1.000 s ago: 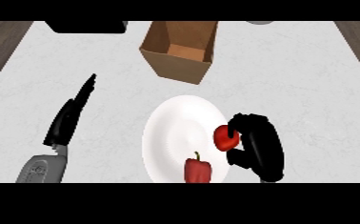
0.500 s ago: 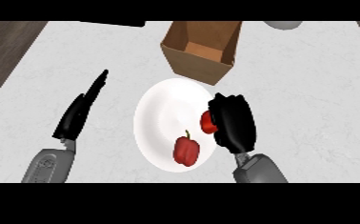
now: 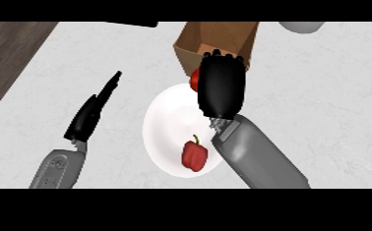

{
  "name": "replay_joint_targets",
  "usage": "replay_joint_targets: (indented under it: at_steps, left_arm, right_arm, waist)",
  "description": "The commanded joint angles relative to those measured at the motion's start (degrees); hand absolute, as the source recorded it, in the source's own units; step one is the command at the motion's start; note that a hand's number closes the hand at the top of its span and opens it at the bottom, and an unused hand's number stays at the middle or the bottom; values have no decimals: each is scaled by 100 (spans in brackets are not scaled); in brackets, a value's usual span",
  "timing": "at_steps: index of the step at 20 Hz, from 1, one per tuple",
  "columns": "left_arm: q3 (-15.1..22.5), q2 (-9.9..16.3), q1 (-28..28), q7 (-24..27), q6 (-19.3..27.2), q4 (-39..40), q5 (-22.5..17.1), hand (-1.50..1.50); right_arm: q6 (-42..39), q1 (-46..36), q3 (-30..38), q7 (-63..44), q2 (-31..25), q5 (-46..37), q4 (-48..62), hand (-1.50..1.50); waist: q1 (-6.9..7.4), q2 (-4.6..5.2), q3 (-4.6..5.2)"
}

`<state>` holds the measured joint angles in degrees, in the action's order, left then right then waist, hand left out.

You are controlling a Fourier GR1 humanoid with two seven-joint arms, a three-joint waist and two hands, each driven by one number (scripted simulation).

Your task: Pick the tomato from the plate and place it in the cardboard box

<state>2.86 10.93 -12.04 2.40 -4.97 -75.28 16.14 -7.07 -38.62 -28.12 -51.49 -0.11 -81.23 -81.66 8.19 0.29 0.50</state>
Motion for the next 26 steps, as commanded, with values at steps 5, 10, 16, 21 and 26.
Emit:
replay_joint_targets:
  at_steps: [5,10,16,21,26]
  left_arm:
    - [57,-113,-70,-19,72,121,66,0]
    - [-51,-17,41,167,108,150,49,0]
    - [-317,228,2,-2,-53,72,-127,0]
    - [-178,-78,36,1,279,99,57,0]
    - [-295,67,305,223,203,71,-29,0]
  right_arm:
    - [-846,-2167,180,-2181,10,582,684,150]
    - [-701,-3018,510,-2581,8,933,1422,150]
    - [-743,-3629,740,-2740,7,1453,2297,150]
    - [-299,-3444,960,-2395,7,1512,3187,150]
    - [-35,-2970,1753,-2363,8,2646,3160,-150]
  waist:
    - [3,2,-16]
    - [-162,13,-22]
    - [-293,3,-29]
    - [-492,34,-38]
    - [-488,14,-44]
